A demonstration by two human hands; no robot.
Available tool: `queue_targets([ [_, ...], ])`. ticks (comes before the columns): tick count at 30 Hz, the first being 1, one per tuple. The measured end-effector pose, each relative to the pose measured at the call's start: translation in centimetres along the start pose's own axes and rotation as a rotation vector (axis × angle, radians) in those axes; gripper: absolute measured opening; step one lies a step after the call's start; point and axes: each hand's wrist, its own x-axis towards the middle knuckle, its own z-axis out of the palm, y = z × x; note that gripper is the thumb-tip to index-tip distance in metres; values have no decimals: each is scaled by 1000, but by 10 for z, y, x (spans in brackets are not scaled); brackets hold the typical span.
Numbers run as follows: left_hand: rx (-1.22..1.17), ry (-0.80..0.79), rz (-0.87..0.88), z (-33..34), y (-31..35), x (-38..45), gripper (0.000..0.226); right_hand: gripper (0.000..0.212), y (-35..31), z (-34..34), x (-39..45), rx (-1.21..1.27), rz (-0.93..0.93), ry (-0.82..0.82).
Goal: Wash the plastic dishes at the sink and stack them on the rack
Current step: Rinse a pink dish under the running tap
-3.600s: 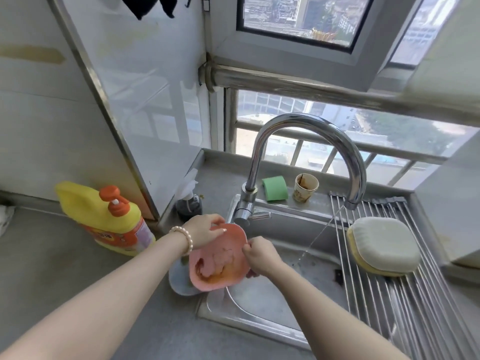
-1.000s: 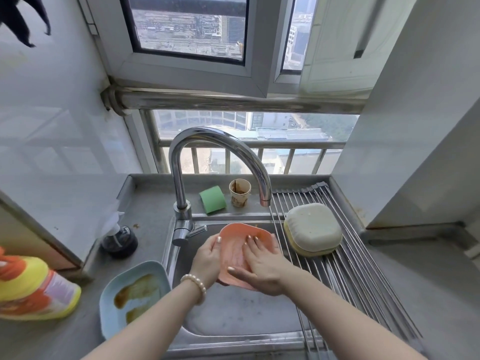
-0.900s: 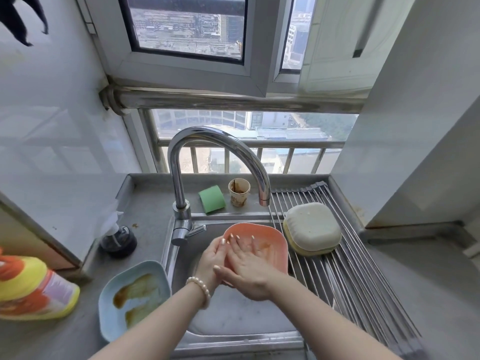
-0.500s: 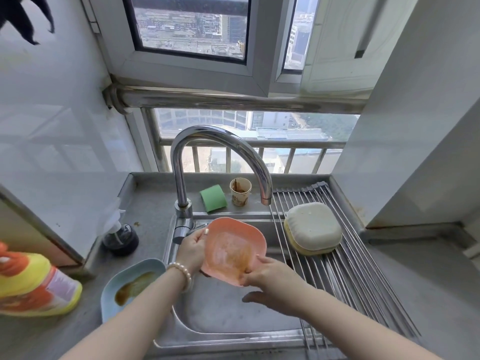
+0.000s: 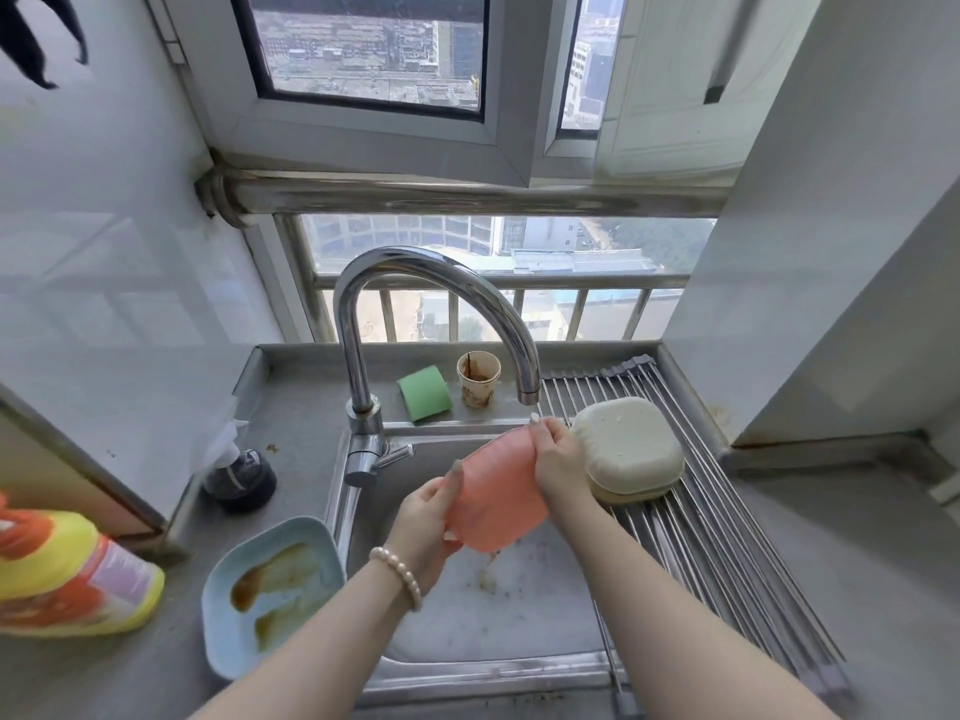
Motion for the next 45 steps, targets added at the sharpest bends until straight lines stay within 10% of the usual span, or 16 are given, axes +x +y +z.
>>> queue_targets([
  [4, -300, 20, -144, 12, 7, 0, 41, 45, 8, 32, -12, -514, -344, 99],
  [11, -625, 125, -296, -12, 25, 6, 67, 59, 65, 14, -54, -989, -1011, -483],
  [16, -501, 375, -276, -21, 0, 29, 49, 91, 37, 7, -32, -1015, -554, -400],
  [21, -279, 441, -247, -29, -9, 44, 38, 65, 32, 19, -35, -1239, -1015, -579],
  [28, -102, 354, -160, -9, 4, 43, 58, 46, 4, 3, -3, -568, 33, -251],
  [32, 679, 439, 244, 16, 9, 28, 53, 37, 21, 3, 0, -89, 462, -29],
  [35, 1289, 405, 760, 29, -22, 22, 75, 44, 23, 0, 4, -32, 525, 74],
  [40, 1409, 215, 1178, 42, -36, 29, 44, 39, 25, -4, 1, 5, 517, 119],
  [43, 1397, 61, 1151, 29, -19, 45, 53, 44, 26, -10, -4, -65, 400, 94],
  [45, 1292, -3, 821, 20, -1, 46, 70, 47, 23, -15, -5, -78, 359, 97],
])
